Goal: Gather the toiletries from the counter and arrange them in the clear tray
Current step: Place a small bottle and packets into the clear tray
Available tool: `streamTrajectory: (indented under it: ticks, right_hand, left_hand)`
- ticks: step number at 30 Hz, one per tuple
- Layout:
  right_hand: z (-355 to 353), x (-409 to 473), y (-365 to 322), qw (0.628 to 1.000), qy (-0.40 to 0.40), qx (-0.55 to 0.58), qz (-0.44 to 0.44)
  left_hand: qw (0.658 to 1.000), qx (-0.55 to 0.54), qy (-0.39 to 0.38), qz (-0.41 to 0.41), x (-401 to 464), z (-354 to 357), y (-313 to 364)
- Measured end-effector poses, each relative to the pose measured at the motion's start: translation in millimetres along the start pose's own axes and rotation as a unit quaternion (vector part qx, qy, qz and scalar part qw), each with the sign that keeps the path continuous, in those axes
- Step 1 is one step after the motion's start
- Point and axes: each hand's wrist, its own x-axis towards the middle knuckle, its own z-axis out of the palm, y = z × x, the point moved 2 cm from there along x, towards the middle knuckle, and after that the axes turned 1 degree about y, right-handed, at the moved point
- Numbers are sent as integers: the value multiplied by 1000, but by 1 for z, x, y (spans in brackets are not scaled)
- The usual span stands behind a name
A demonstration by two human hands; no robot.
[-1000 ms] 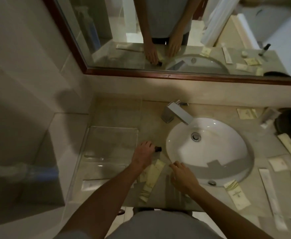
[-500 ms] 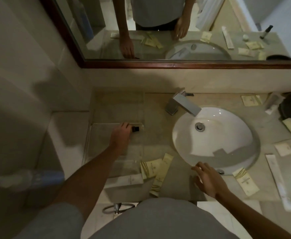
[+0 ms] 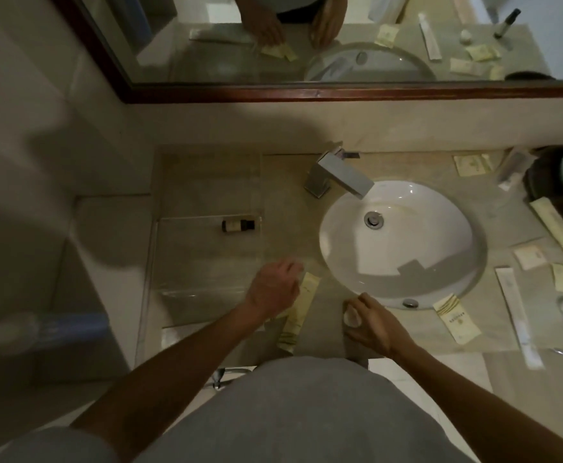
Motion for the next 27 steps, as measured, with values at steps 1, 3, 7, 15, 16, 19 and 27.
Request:
streamTrajectory:
  ticks: [1,3,7,15,16,19,27]
  right_hand:
    - [0,1,-4,1000,15,12,0]
    - [0,2,-10,998,43,41,-11]
    - [-7,5,-15,988,83,129,-24]
    - [-37,33,-48,972,158,167,-49]
    - [-40,38,-53,972,154,168,-50]
    - [-49,53,-66,971,158,169,-64]
    - [-64,106,-120,978,137,128,-96]
  left_hand:
    - [999,0,-37,-8,-7,8,9]
    - [991,11,-127,-44,-20,21,24]
    - [976,55,-186,-97,-37,34,40]
    - [973,-47,-164,-153,-39,33,45]
    - [977,-57,-160,-126,-38,29,44]
    - [990,-12,-141,-15,-37,15,34]
    - [993,92,3,-70,-48,-54,-70]
